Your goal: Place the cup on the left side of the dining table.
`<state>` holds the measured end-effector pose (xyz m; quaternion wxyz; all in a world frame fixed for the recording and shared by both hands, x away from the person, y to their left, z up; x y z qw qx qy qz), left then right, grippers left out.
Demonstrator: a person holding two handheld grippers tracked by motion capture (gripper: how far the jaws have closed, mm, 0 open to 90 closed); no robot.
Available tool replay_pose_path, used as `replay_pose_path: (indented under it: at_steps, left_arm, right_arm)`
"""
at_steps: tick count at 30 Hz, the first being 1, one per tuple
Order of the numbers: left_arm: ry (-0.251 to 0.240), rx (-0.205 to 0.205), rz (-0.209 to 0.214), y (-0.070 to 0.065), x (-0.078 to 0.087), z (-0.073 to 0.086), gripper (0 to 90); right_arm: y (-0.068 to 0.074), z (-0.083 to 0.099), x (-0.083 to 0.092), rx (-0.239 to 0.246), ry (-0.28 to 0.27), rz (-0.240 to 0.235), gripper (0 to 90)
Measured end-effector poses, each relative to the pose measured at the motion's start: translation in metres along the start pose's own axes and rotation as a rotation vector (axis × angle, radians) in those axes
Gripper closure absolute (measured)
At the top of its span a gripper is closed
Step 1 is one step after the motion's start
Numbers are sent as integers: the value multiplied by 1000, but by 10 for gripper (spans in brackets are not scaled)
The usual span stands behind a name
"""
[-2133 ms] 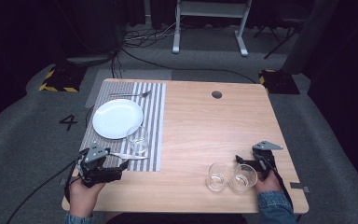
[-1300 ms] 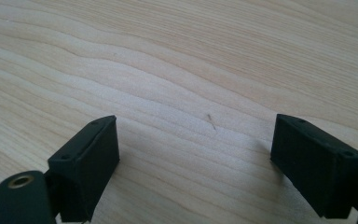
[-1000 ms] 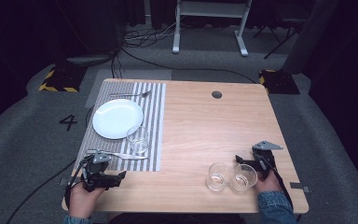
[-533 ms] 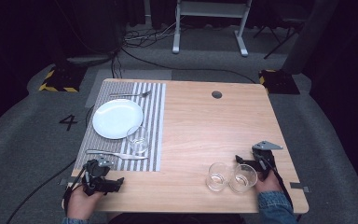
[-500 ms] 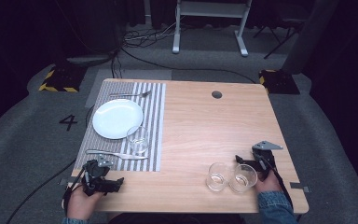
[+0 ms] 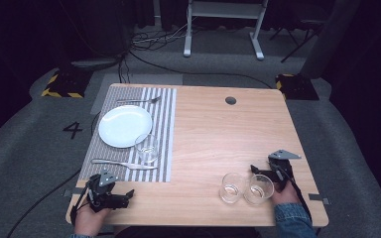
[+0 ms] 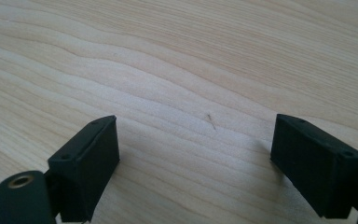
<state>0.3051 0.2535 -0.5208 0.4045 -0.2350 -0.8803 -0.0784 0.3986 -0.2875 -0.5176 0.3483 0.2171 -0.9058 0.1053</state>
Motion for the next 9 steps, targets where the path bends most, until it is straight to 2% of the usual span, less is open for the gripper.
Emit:
replay_pose_path:
  at_steps: [7, 9]
  left_arm:
    - [2, 6, 2, -1, 0, 0, 11]
    - [3, -4, 4, 0, 1, 1, 12]
  right_arm:
    - [0, 0, 0, 0, 0, 0, 154]
    - [0, 0, 0, 0, 0, 0, 154]
Point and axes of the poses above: each handheld gripper's, and its own axes: x roughly backward along the jaws, z roughly out of its underside, y roughly to its left, the point moved 2 cm from there along -x, roughly forward along the jaws, and after that the axes turned 2 degrees about x, right-handed, at the moved point
